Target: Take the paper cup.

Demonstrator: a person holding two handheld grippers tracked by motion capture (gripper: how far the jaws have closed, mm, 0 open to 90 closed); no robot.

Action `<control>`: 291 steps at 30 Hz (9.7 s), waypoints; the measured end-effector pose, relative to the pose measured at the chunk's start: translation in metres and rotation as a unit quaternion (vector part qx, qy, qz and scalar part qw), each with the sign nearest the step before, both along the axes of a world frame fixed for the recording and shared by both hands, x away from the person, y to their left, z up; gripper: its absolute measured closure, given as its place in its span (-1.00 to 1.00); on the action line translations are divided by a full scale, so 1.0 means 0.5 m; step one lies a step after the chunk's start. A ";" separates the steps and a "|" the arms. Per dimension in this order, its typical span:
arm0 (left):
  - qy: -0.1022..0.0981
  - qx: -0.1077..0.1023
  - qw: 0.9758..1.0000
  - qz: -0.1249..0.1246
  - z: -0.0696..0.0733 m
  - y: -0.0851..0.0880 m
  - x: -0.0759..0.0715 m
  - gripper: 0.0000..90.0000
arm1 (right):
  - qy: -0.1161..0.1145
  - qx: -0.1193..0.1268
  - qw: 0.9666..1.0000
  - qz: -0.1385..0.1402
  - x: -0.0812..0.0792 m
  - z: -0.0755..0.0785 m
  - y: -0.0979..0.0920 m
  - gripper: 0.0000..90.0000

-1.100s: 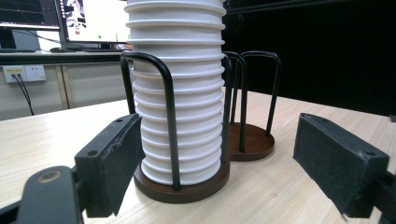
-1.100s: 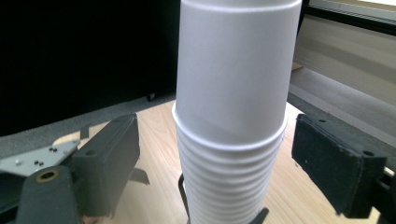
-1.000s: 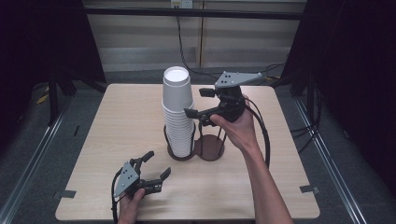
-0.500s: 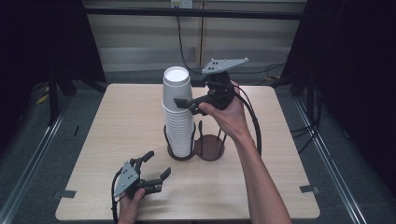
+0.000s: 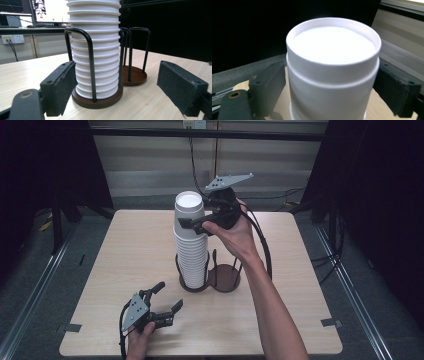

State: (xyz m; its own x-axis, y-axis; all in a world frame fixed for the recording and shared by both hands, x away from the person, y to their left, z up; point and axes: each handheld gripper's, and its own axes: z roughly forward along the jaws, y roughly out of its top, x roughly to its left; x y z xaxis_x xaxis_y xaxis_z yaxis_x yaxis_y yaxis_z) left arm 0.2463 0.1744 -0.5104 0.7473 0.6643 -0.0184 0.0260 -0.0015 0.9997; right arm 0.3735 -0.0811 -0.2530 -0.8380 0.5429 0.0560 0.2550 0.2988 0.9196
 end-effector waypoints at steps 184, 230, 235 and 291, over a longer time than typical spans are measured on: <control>0.037 0.031 0.993 -0.107 0.109 -0.041 -0.008 -0.56 | -0.005 0.130 0.991 0.010 -0.203 -0.228 -0.142 -0.53; 0.061 0.037 0.980 -0.183 0.099 -0.094 0.001 -0.80 | 0.046 0.144 0.986 0.071 -0.232 -0.340 -0.049 -0.53; 0.058 0.047 0.980 -0.185 0.102 -0.095 0.002 -0.72 | 0.045 0.145 0.986 0.069 -0.234 -0.340 -0.051 -0.56; 0.121 0.274 0.932 -0.203 0.146 -0.066 0.058 -0.65 | 0.057 -0.023 0.996 0.060 -0.231 -0.320 -0.123 -0.70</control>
State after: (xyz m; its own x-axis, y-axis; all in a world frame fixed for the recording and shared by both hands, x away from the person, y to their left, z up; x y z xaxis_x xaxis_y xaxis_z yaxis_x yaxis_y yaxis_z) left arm 0.2752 0.1415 -0.4373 0.9570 0.2871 0.0407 0.1361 -0.5688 0.8112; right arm 0.2580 -0.1426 -0.4131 -0.8871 0.4426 0.1313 0.3162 0.3753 0.8713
